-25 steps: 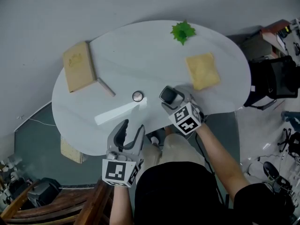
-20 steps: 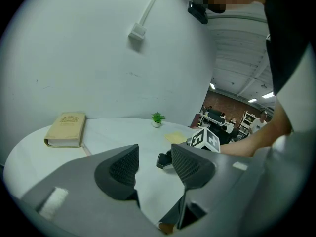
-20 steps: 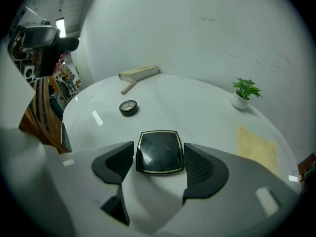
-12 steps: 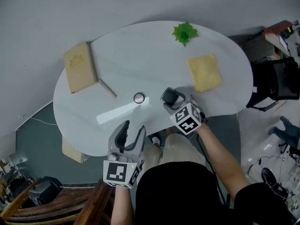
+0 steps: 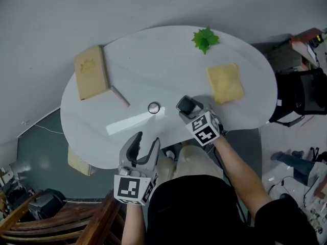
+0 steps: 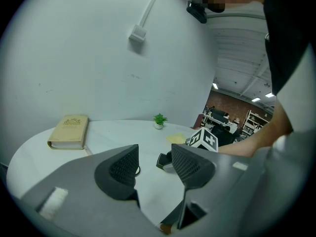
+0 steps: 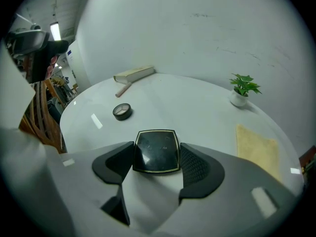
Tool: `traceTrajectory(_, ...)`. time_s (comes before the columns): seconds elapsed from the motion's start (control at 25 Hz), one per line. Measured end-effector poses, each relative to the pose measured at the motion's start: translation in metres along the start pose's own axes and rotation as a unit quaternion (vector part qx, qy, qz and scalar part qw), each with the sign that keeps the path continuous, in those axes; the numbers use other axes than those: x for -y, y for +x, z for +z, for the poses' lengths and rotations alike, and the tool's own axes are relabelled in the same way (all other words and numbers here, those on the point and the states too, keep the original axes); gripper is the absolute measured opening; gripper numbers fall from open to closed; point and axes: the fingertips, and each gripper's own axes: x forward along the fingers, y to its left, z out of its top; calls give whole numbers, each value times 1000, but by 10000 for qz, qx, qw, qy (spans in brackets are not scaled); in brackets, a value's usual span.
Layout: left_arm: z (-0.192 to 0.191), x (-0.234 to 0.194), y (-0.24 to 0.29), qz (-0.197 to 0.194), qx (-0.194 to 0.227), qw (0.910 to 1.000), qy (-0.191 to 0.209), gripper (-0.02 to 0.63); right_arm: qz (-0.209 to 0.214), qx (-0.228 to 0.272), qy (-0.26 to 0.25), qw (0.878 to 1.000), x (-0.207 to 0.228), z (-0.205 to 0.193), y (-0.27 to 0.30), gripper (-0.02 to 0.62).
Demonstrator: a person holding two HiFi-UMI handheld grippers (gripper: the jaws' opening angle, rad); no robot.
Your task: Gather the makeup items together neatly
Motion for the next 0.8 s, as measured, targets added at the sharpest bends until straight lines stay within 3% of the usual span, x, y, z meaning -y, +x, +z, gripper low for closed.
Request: traceTrajectory(0.8, 9, -6, 7, 419, 194, 9989, -112, 209, 115, 85, -285, 9995, 14, 45, 29, 302)
